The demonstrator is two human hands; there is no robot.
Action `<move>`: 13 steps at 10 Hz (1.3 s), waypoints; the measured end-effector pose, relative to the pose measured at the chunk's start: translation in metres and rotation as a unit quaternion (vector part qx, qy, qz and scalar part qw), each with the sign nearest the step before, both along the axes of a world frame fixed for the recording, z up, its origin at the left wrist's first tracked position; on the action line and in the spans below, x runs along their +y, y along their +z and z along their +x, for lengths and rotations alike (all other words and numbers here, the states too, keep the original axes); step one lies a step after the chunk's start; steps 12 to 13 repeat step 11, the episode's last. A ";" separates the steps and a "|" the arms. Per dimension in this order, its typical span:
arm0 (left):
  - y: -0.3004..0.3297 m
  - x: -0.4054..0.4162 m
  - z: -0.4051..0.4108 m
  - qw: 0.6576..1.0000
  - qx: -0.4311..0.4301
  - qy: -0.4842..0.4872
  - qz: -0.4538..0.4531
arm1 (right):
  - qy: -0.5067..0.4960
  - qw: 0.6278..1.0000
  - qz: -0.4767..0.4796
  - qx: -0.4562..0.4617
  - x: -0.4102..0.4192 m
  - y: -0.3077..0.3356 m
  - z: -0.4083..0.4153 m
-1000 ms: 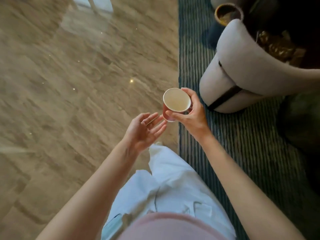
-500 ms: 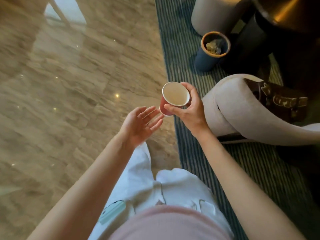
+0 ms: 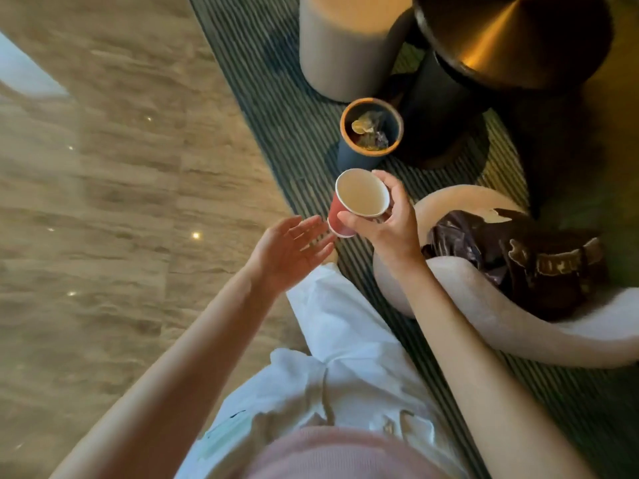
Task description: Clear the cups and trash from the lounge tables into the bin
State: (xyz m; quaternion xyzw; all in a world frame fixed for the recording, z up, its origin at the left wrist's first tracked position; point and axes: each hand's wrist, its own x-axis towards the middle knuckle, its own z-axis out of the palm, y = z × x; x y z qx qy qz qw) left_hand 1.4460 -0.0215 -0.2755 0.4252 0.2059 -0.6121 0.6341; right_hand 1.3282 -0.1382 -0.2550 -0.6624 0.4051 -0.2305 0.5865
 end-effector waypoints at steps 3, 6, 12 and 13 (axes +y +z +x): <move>-0.004 -0.206 0.117 0.996 0.021 -0.085 -0.007 | -0.052 0.997 -0.042 0.037 -0.188 -0.002 0.106; -0.059 -0.382 0.238 0.974 0.010 -0.224 0.038 | -0.132 0.988 -0.020 0.073 -0.328 -0.061 0.205; -0.316 -0.581 0.295 0.915 -0.070 -0.340 0.206 | -0.172 0.969 0.026 0.177 -0.494 -0.322 0.262; -0.316 -0.581 0.295 0.915 -0.070 -0.340 0.206 | -0.172 0.969 0.026 0.177 -0.494 -0.322 0.262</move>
